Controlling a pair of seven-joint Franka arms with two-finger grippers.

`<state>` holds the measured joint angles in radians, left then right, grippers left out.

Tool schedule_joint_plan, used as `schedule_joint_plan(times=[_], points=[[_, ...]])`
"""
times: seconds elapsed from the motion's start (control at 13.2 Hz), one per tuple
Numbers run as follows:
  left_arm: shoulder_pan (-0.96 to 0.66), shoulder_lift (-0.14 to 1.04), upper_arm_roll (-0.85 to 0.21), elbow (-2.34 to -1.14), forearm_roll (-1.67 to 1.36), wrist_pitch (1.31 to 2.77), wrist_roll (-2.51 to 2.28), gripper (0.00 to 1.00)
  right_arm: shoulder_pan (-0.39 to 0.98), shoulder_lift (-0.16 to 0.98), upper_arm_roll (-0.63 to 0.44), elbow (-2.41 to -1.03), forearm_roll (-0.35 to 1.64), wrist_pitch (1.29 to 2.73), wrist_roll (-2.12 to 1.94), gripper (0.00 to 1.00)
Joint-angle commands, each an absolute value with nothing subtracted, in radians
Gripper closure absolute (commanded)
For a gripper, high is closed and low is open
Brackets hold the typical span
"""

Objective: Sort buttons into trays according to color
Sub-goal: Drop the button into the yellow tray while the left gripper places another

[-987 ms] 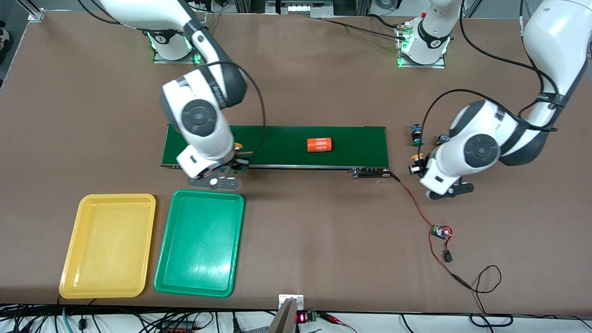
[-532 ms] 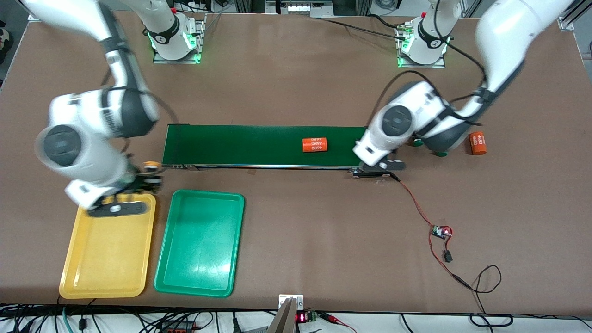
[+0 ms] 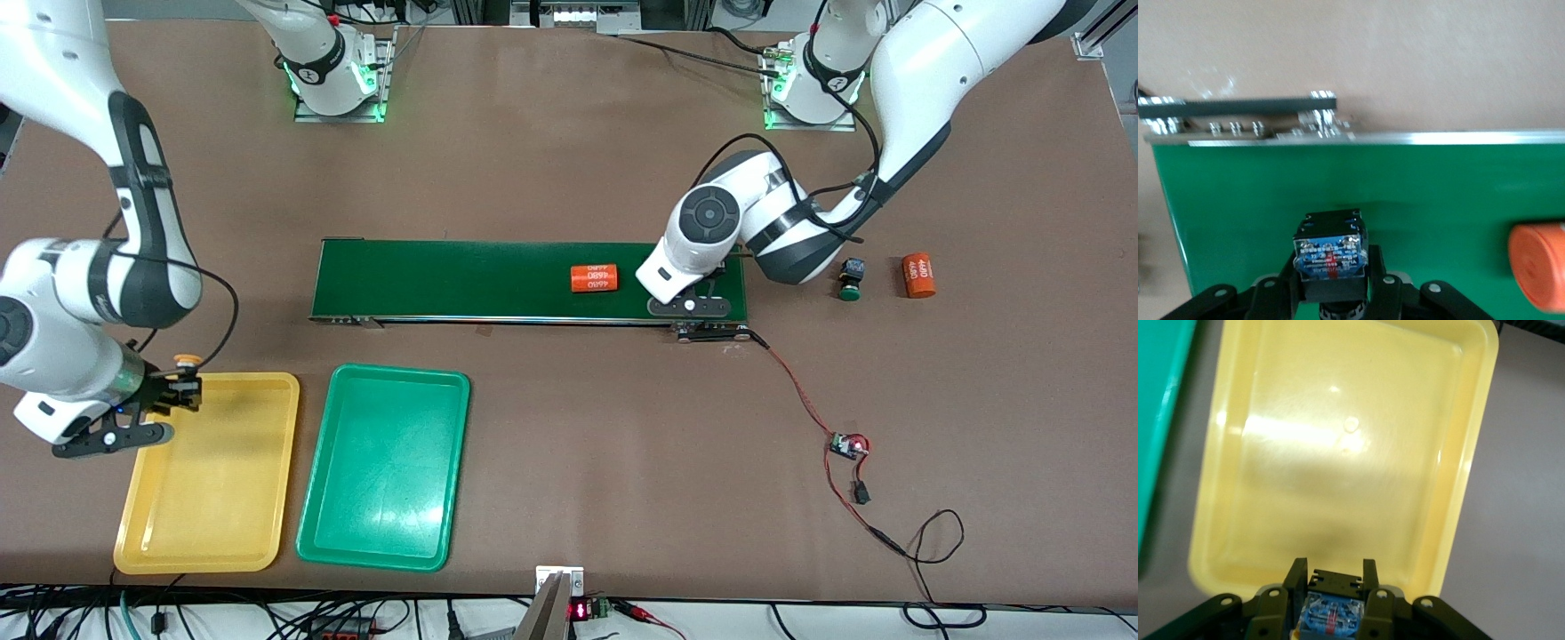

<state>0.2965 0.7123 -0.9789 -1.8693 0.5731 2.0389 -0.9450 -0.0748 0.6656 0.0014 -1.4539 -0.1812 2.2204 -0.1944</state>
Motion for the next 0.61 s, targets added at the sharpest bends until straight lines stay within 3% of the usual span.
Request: schedule_joint_plan(times=[0.0,0.08,0.15,0.53], points=[[0.293,0.722,-0.965,-1.871,0.594,2.066,-0.951,0.63,-0.107,0.715,0.02,-1.443,-0.198,2.331,-0.236,0.98],[0.301,0.719,-0.965,-1.87,0.594,2.06,-0.95,0.17,-0.115,0.733,0.018,-1.442,-0.198,2.38,-0.257,0.98],[0.31,0.71,-0.969,-1.865,0.594,2.048,-0.95,0.0,-0.129,0.75,0.017,-1.442,-0.198,2.432,-0.291,0.98],[0.403,0.63,-1.063,-1.746,0.581,1.795,-0.93,0.0,-0.17,0.822,0.017,-1.44,-0.198,2.585,-0.373,0.95]])
